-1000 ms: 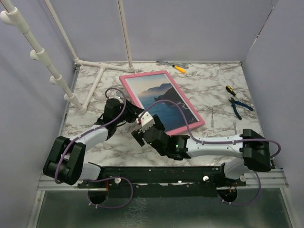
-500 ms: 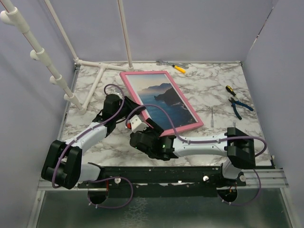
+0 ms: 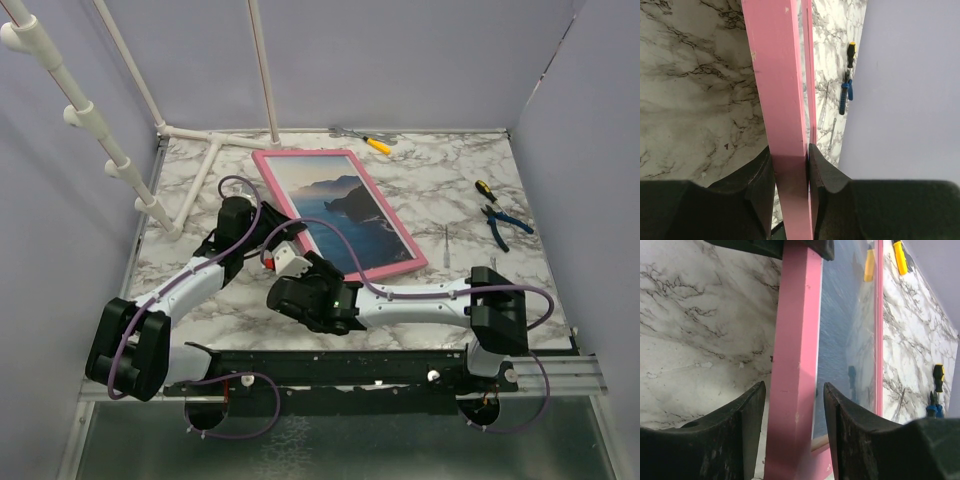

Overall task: Take the photo out of the frame
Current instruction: Turn over the photo frame at the center of the board.

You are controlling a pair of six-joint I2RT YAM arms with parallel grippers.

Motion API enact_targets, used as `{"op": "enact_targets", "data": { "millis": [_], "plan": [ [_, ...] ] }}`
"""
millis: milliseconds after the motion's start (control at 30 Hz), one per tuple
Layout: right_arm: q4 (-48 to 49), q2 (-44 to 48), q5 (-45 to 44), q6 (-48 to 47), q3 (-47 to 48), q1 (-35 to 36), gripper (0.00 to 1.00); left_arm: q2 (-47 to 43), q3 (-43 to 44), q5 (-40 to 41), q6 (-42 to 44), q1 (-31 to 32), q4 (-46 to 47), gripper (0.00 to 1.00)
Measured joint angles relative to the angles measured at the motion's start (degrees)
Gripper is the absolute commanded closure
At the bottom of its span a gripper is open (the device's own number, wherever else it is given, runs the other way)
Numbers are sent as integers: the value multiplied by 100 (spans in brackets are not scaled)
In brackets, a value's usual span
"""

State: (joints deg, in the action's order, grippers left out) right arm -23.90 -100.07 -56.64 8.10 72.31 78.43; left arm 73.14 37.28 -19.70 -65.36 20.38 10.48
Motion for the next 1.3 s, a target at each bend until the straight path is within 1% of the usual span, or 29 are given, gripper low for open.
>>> {"op": "enact_targets", "data": {
  "millis": [67,133,167,200,267,367,433,633,733,833,1033,1300],
  "plan": [
    [-72,-79,-11,2,57,0,48,0,33,0,2,0,-7,70],
    [-103,-131,-26,0,94,0,53,-2,63,0,4,0,-9,70],
    [-131,-153,-57,0,116,0,58,-2,66,0,4,0,-11,69],
    [-173,-175,-81,0,149,0,66,-4,66,2,4,0,-26,69],
    [-251,-208,-144,-13,205,-2,80,-7,66,4,7,0,-59,67],
    [-321,-225,-278,46,232,0,91,-31,74,4,9,2,-48,61],
    [-315,-223,-304,42,232,0,99,-81,74,7,31,7,-59,52],
    [-271,-164,-258,22,184,0,99,-295,127,20,164,11,-109,20],
    [-254,-44,-223,7,122,-15,99,-448,267,76,284,11,-264,11],
    [-236,122,-153,22,66,-79,99,-581,476,131,485,-9,-514,9],
    [-142,684,188,15,-136,-284,99,-883,1113,455,1182,-254,-1517,8],
    [-94,1073,511,-2,-35,-428,99,-1495,1488,1552,1934,-452,-2702,9]
  ]
}}
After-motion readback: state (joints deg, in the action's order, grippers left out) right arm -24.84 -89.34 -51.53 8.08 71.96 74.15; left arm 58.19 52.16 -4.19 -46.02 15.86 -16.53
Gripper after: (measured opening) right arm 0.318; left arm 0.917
